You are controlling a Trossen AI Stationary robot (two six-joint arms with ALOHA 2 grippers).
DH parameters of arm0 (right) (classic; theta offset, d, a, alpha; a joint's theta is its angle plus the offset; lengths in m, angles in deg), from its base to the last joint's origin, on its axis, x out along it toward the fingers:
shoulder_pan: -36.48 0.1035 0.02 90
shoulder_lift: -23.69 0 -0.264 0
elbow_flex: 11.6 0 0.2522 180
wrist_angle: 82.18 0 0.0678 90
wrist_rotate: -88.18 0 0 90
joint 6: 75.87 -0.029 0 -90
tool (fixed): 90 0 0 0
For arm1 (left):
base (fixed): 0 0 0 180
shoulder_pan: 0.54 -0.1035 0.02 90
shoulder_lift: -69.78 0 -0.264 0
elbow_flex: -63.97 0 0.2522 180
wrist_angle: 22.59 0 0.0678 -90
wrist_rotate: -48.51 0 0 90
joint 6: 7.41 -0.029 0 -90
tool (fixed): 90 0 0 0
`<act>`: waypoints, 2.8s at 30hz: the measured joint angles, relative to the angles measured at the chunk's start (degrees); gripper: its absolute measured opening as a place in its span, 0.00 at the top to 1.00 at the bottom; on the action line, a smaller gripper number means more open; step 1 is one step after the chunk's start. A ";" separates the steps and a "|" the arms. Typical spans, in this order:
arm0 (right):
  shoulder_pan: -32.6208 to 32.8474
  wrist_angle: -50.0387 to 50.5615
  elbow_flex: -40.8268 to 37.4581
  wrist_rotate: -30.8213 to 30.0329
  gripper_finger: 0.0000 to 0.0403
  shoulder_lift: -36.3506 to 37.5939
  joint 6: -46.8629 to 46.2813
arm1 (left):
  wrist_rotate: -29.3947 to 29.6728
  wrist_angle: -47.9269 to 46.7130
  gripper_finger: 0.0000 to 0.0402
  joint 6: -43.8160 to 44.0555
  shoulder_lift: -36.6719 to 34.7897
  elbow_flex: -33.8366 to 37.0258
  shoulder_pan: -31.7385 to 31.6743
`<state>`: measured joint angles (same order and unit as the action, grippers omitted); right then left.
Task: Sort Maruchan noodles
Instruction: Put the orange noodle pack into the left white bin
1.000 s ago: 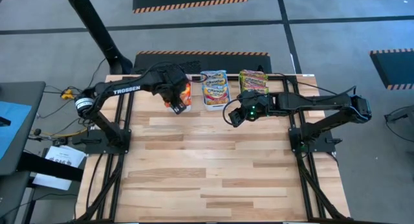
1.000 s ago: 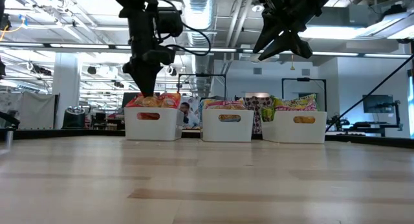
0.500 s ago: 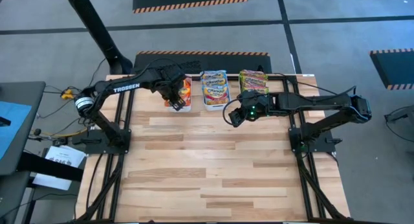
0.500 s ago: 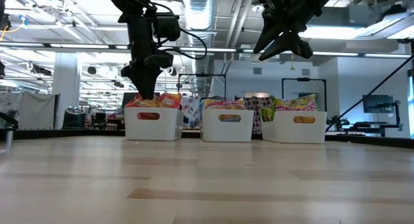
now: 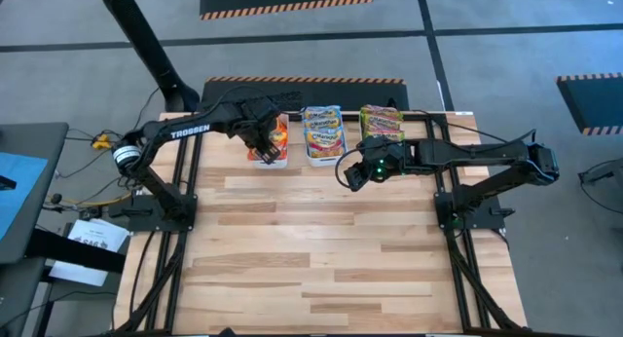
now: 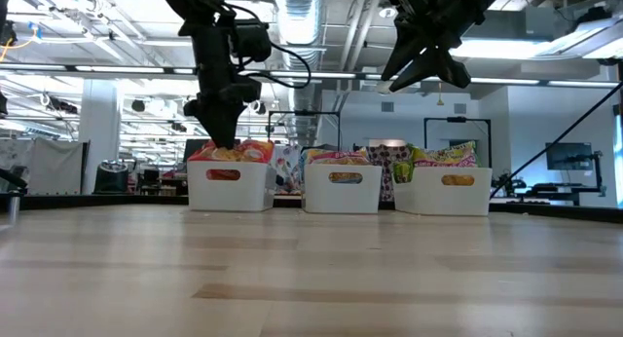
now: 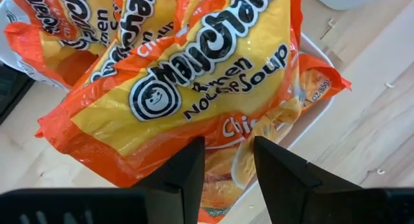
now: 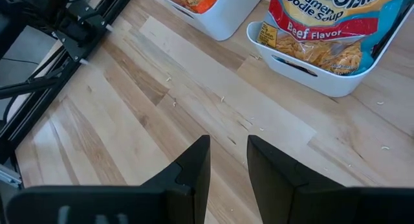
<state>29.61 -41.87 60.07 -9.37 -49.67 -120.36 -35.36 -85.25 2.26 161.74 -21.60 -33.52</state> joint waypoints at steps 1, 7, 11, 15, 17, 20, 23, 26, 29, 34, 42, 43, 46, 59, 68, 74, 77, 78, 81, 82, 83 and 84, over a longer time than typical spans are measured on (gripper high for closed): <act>0.00 0.01 0.00 0.00 0.69 0.00 -0.01 | -0.01 0.14 0.69 0.00 0.00 0.00 -0.08; -0.02 -0.01 0.00 -0.04 0.69 0.00 0.00 | -1.40 1.72 0.69 -0.04 2.68 -0.04 -0.43; -0.02 -0.06 0.00 -0.06 0.69 0.00 -0.02 | -1.68 1.96 0.69 0.40 4.72 -0.04 -0.39; -0.02 -0.06 0.00 -0.07 0.69 0.00 -0.02 | -2.58 1.87 0.69 0.86 4.72 -0.04 -0.21; -0.02 -0.06 0.00 -0.10 0.69 0.00 -0.03 | -2.93 0.43 0.69 1.16 4.72 -0.04 -0.21; -0.02 -0.04 0.00 -0.12 0.69 0.00 -0.04 | -2.91 -0.70 0.69 0.55 5.37 -0.09 0.05; -0.02 -0.09 0.00 -0.15 0.69 0.00 -0.04 | -3.29 -1.70 0.69 0.11 5.90 -0.08 0.10; -0.02 -0.09 0.00 -0.24 0.69 0.00 -0.04 | -4.24 -2.61 0.69 -0.33 6.55 -0.07 0.55; -0.02 -0.08 0.00 -0.44 0.69 0.00 -0.04 | -5.22 -3.15 0.69 -0.39 6.46 -0.07 1.59; -0.02 -0.08 0.00 -1.73 0.69 0.00 -0.04 | -6.83 -6.11 0.69 -0.96 5.99 0.07 2.74; -0.02 -0.11 0.00 -1.75 0.69 0.00 -0.07 | -5.32 -7.41 0.69 -1.11 4.91 -0.75 2.69; -0.02 -0.11 0.00 -1.75 0.69 0.00 -0.07 | -5.17 -7.42 0.69 -1.36 4.69 -1.02 2.69; -0.02 -0.20 -0.01 -1.75 0.69 0.00 -0.07 | -4.31 -7.54 0.69 -1.66 4.39 -2.89 2.69; -0.02 -0.26 -0.02 -1.74 0.69 0.00 -0.07 | -4.80 -14.08 0.69 -2.64 4.35 -13.18 3.42; 0.02 -0.25 -0.01 -1.73 0.69 0.00 -0.08 | -9.43 -12.39 0.69 -2.99 4.80 -13.27 7.97; 0.02 -0.26 -0.02 -1.73 0.69 0.00 -0.07 | -8.69 -11.84 0.69 -2.98 7.28 -13.31 7.85; 0.02 -0.21 -0.02 -1.70 0.69 0.00 -0.07 | -8.43 -13.05 0.69 -3.88 9.37 -13.27 7.48; 0.02 -0.06 -0.02 -1.68 0.69 0.00 -0.07 | -8.51 -12.78 0.69 -4.00 9.77 -13.27 7.48; 0.13 0.08 -0.02 -1.65 0.69 0.00 -0.09 | -8.64 -13.10 0.69 -4.59 10.55 -13.25 7.48; 0.13 0.26 -0.02 -1.63 0.69 0.00 -0.09 | -8.19 -12.97 0.69 -4.78 10.83 -13.27 7.48; 0.13 0.24 -0.02 -1.62 0.69 0.00 -0.09 | -7.52 -12.58 0.69 -4.83 11.10 -13.31 7.47; 0.13 0.25 -0.02 -1.62 0.69 0.00 -0.09 | -7.12 -12.52 0.69 -4.78 11.39 -13.28 7.24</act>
<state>29.74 -41.63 60.05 -10.99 -49.67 -120.45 -42.48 -97.77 -2.51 173.14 -34.88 -26.27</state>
